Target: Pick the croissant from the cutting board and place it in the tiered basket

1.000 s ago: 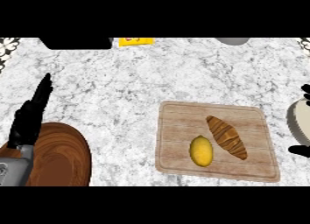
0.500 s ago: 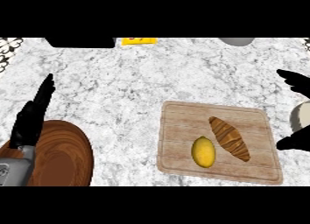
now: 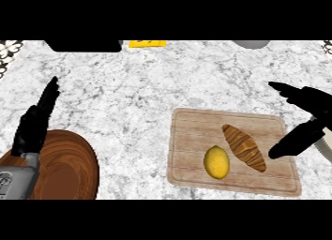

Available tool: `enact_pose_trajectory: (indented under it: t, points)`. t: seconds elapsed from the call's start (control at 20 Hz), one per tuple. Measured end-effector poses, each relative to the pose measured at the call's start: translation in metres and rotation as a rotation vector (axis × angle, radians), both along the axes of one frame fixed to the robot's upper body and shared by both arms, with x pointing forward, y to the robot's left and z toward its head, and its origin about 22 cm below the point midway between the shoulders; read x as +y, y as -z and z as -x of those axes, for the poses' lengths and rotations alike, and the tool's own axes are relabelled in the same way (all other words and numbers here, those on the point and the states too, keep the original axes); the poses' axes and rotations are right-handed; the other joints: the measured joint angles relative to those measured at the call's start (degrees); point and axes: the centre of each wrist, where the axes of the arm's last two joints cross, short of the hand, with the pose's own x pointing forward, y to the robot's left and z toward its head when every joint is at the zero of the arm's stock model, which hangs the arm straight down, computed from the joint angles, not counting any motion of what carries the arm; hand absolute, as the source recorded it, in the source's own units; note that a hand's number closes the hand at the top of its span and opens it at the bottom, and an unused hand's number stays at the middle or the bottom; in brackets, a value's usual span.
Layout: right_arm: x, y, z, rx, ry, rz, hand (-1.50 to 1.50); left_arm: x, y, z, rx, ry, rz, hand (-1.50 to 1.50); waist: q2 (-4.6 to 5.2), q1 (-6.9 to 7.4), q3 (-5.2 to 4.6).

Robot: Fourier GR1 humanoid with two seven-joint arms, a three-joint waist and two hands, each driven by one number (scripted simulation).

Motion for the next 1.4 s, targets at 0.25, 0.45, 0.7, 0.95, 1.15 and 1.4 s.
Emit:
enact_pose_trajectory:
  t: [0.25,0.45,0.7,0.95,1.15,1.4]
  points:
    - [0.013,0.011,-0.003,0.033,-0.016,0.035,-1.50,-0.001,0.000,0.005,-0.008,0.001,-0.003,0.00,-0.06,-0.02,0.06]
    - [0.013,0.019,0.002,0.049,-0.028,0.050,-1.50,-0.001,0.003,0.007,-0.008,-0.005,-0.004,0.00,-0.10,-0.17,0.13]
    - [0.027,0.025,0.013,0.036,-0.059,0.092,-1.50,-0.001,0.001,0.009,0.001,-0.006,-0.006,0.00,-0.14,-0.22,0.16]
    - [0.034,0.032,0.024,0.016,-0.071,0.162,-1.50,0.000,0.001,0.008,-0.002,-0.002,-0.007,0.00,-0.16,-0.28,0.19]
    - [0.035,0.031,0.026,-0.004,-0.077,0.188,-1.50,0.000,0.005,0.005,-0.006,-0.009,-0.019,0.00,-0.20,-0.28,0.28]
    - [0.042,0.042,0.025,0.002,-0.076,0.207,-1.50,-0.002,-0.001,0.007,-0.002,-0.006,-0.010,0.00,-0.16,-0.16,0.23]
